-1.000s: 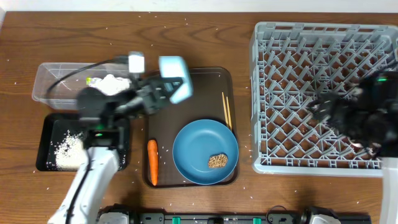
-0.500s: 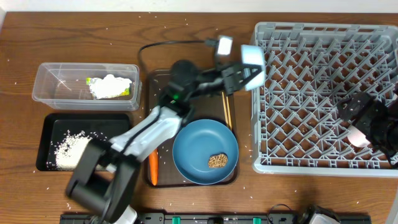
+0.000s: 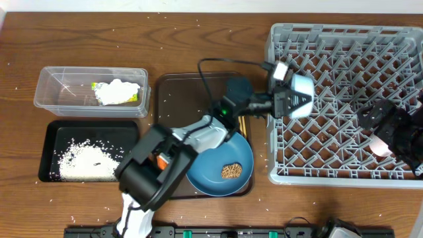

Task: Sort waste into correct bins and load items into the dishwasher rack
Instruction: 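Hand the bowl to the right gripper and place it upside down in rack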

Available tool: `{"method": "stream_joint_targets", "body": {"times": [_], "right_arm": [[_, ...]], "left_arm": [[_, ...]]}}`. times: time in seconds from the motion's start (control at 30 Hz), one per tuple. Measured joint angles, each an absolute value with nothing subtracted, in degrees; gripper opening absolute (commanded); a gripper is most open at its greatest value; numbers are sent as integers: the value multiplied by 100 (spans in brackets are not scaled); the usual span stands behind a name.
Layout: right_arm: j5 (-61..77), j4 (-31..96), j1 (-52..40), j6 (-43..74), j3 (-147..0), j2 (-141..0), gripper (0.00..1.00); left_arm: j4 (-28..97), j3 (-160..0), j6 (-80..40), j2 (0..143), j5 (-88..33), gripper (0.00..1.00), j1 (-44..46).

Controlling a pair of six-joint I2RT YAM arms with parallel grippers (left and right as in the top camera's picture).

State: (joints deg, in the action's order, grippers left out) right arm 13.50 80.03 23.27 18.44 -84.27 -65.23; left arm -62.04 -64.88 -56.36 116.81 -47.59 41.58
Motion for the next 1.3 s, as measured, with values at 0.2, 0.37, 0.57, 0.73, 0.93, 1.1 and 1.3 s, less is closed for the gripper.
{"method": "stream_joint_targets", "body": {"times": [0.2, 0.37, 0.57, 0.73, 0.93, 1.1, 1.3], "right_arm": [[1350, 8038, 2327, 1844, -8427, -6523, 99], [1350, 8088, 2329, 1844, -8427, -6523, 99], [1345, 8167, 2329, 1844, -8427, -6523, 99], [1345, 8202, 2329, 1841, -8427, -6523, 99], [1345, 8322, 2329, 1798, -8427, -6523, 99], [1345, 8335, 2329, 1734, -8427, -6523, 99], [1343, 8333, 2329, 1730, -8427, -6523, 99]], "left_arm": [[-6259, -6488, -5725, 11799, -4722, 6, 4270], [-6305, -6488, -5878, 11799, -4574, 6, 4287], [-6366, -6488, -6018, 11799, -4429, 6, 4451], [-6287, -6488, -6095, 11799, -4300, 6, 4639], [-6263, -6495, -6158, 11902, -4263, 7, 4628], [-6346, -6495, -6178, 12025, -4246, 39, 4471], [-6357, -6497, -6267, 12025, -4447, 51, 4246]]}}
